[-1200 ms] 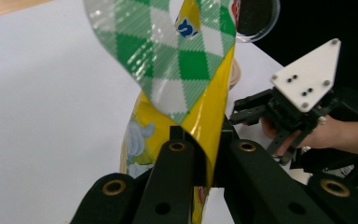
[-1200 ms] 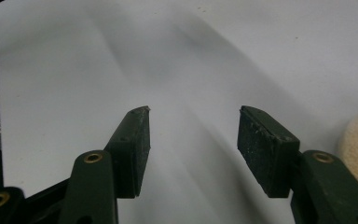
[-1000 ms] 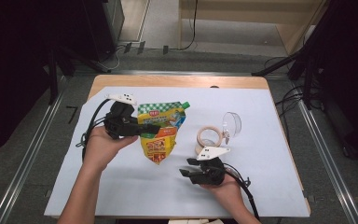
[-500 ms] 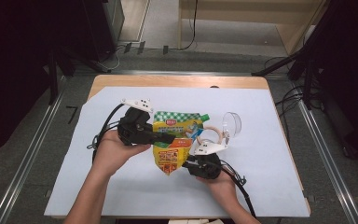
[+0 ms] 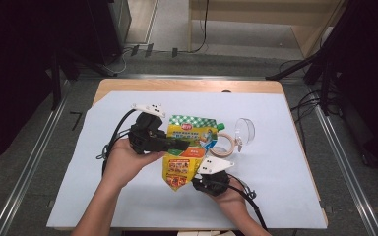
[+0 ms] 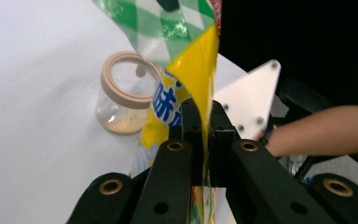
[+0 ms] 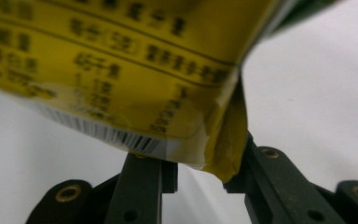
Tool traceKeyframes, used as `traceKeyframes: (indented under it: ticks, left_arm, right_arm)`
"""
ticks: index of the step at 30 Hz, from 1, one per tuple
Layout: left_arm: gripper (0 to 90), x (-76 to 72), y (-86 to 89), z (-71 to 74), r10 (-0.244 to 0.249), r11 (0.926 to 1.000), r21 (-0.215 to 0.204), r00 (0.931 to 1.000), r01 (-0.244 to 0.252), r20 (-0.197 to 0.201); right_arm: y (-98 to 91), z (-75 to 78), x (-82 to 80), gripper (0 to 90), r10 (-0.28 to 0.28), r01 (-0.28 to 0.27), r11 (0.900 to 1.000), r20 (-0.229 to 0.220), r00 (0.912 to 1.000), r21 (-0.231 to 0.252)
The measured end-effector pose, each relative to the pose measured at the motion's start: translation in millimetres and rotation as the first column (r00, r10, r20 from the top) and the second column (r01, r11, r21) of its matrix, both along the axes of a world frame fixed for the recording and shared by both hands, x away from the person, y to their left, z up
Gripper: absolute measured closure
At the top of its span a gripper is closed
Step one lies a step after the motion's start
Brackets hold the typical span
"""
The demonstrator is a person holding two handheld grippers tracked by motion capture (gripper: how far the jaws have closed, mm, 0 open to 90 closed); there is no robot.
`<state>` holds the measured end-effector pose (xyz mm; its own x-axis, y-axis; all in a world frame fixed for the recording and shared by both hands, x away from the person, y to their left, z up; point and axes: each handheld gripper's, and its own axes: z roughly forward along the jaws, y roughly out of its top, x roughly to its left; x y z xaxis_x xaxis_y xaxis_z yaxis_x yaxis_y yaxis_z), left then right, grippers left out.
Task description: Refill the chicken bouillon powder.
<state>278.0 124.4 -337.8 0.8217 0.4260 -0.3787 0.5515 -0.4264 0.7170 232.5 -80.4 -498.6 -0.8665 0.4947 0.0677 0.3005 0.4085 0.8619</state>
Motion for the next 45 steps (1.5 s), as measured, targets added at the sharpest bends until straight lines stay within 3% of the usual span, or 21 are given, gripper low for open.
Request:
traceKeyframes:
  ticks: [4, 7, 10, 13, 17, 22, 26, 29, 31, 33, 38, 39, 42, 45]
  left_arm:
    - [83.7, 1.5, -10.3, -6.8, 0.056, 0.9983, 0.018, 0.9984, -0.056, -0.001]
    - [79.3, 0.9, -19.0, -11.2, 0.066, 0.9959, 0.060, 0.9976, -0.067, 0.020]
    - [78.6, -0.1, -26.1, -15.5, 0.059, 0.9958, 0.068, 0.9979, -0.060, 0.026]
    - [76.1, 0.1, -32.5, -20.2, 0.079, 0.9905, 0.110, 0.9960, -0.083, 0.042]
    - [73.7, 1.8, -34.8, -24.1, 0.097, 0.9898, 0.104, 0.9951, -0.098, 0.018]
    - [66.7, 3.5, -44.9, -26.2, 0.101, 0.9820, 0.158, 0.9946, -0.103, 0.025]
    - [68.0, 10.4, -49.6, -23.0, 0.107, 0.9771, 0.184, 0.9942, -0.107, 0.007]
    - [69.4, 19.0, -53.2, -19.9, 0.124, 0.9758, 0.184, 0.9920, -0.118, -0.022]
    - [69.5, 26.4, -55.6, -16.0, 0.148, 0.9717, 0.194, 0.9877, -0.135, -0.051]
    - [70.1, 30.3, -56.4, -10.7, 0.162, 0.9679, 0.202, 0.9857, -0.150, -0.044]
    - [71.1, 33.8, -48.6, -10.6, 0.181, 0.9750, 0.140, 0.9821, -0.172, -0.052]
    - [73.5, 31.8, -47.5, -14.2, 0.183, 0.9760, 0.126, 0.9827, -0.178, -0.031]
    - [76.7, 30.4, -48.4, -21.3, 0.180, 0.9737, 0.146, 0.9834, -0.174, -0.025]
    - [77.3, 29.1, -50.0, -24.6, 0.177, 0.9751, 0.142, 0.9837, -0.171, -0.033]
  right_arm:
    - [8.8, 2.9, -8.3, 74.2, 0.045, -0.045, 0.9990, -0.010, 0.9989, 0.007]
    - [13.0, 5.1, -14.0, 74.3, 0.075, -0.075, 0.9971, -0.034, 0.9966, 0.018]
    - [17.0, 6.7, -19.1, 73.6, 0.101, -0.100, 0.9946, -0.030, 0.9944, 0.027]
    - [19.5, 9.8, -22.7, 72.4, 0.124, -0.122, 0.9916, -0.030, 0.9919, 0.043]
    - [21.5, 13.8, -24.1, 71.3, 0.138, -0.136, 0.9892, -0.047, 0.9893, 0.056]
    - [18.6, 16.5, -17.2, 70.5, 0.157, -0.145, 0.9825, -0.102, 0.9822, 0.116]
    - [20.1, 21.1, -14.3, 67.8, 0.174, -0.163, 0.9804, -0.100, 0.9796, 0.111]
    - [20.6, 28.0, -11.1, 66.5, 0.179, -0.165, 0.9782, -0.106, 0.9782, 0.126]
    - [23.5, 33.5, -7.4, 65.8, 0.176, -0.167, 0.9797, -0.086, 0.9806, 0.111]
    - [26.1, 38.1, -2.3, 65.5, 0.186, -0.176, 0.9777, -0.081, 0.9793, 0.115]
    - [25.8, 41.4, 6.8, 63.2, 0.188, -0.176, 0.9751, -0.079, 0.9790, 0.134]
    - [25.5, 40.4, 7.8, 61.0, 0.193, -0.180, 0.9741, -0.088, 0.9772, 0.137]
    - [26.0, 34.7, 7.4, 59.9, 0.197, -0.185, 0.9768, -0.116, 0.9735, 0.107]
    - [28.1, 30.5, 4.7, 62.9, 0.178, -0.169, 0.9822, -0.115, 0.9772, 0.081]
